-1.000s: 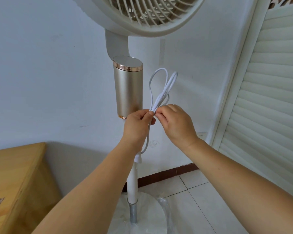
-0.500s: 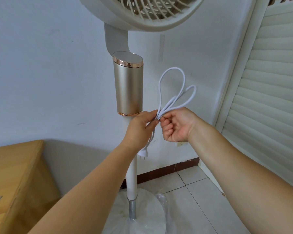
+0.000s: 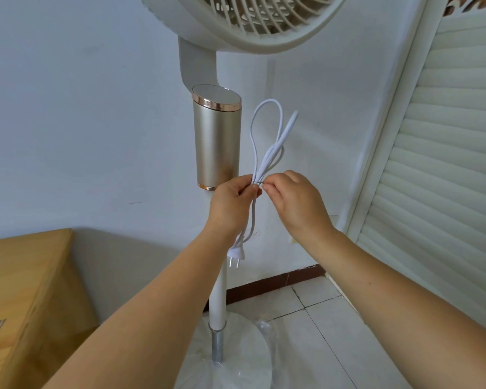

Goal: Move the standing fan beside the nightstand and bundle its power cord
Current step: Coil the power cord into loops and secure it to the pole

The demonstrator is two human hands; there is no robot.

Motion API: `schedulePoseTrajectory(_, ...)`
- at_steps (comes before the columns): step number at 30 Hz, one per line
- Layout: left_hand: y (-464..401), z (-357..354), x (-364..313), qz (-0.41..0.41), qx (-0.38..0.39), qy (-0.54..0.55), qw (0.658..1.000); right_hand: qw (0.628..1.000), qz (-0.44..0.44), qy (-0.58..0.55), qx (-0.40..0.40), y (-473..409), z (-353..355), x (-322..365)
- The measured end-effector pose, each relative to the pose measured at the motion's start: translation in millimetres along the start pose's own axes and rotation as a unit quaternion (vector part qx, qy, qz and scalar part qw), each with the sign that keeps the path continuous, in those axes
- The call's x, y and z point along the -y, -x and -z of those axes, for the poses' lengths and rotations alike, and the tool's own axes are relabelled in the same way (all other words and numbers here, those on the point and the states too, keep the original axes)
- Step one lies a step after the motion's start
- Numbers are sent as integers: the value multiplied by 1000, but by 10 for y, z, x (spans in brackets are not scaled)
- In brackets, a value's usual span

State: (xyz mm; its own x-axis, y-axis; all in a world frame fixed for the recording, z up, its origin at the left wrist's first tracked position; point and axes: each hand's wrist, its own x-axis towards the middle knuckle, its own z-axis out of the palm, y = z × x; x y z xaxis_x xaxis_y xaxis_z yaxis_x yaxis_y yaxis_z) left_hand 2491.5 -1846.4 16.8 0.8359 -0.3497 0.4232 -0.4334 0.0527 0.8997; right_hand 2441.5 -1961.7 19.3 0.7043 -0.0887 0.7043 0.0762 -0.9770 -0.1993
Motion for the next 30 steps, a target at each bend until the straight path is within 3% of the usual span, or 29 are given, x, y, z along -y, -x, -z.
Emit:
schedulePoseTrajectory(3,11,2,19,3,-4,-8,1000,999,23,31,2,-32,0,27)
schedulePoseTrajectory(5,25,3,29,0,1,-3,1000,1000,-13,1,10,-30,-26,72)
schedulePoseTrajectory(7,40,2,44,-6,9,-1,1000,986,-128,-98,40,-56,-59,119)
schedulePoseTrajectory(8,43,-1,56,-10,11,-6,1000,959,-211,-180,59,-78,-60,145)
schedulePoseTrajectory(9,45,-5,73,-14,12,-17,1000,910,-299,-278,78,-101,-40,168)
schedulePoseTrajectory(11,51,-20,108,-30,13,-55,998,760,-449,-455,116,-155,13,160)
schedulePoseTrajectory(13,65,-37,139,-54,14,-86,995,628,-520,-554,166,-174,67,98)
schedulePoseTrajectory(15,78,-48,158,-65,13,-96,993,585,-525,-591,184,-150,86,62)
schedulePoseTrajectory(17,62,-53,162,-52,7,-94,994,605,-506,-593,164,-108,59,94)
schedulePoseTrajectory(18,50,-61,157,-42,2,-90,995,658,-483,-560,137,-74,39,116)
schedulePoseTrajectory(21,22,-95,132,-11,-16,-60,998,903,-308,-301,13,59,-31,134)
schedulePoseTrajectory(22,18,-100,117,-2,-20,-46,999,950,-223,-219,-20,92,-35,121)
schedulePoseTrajectory(25,18,-84,67,11,-20,-2,1000,993,-64,-92,-28,120,-30,69)
schedulePoseTrajectory(30,26,-74,34,18,-21,13,1000,999,-16,-26,-18,23,-15,21)
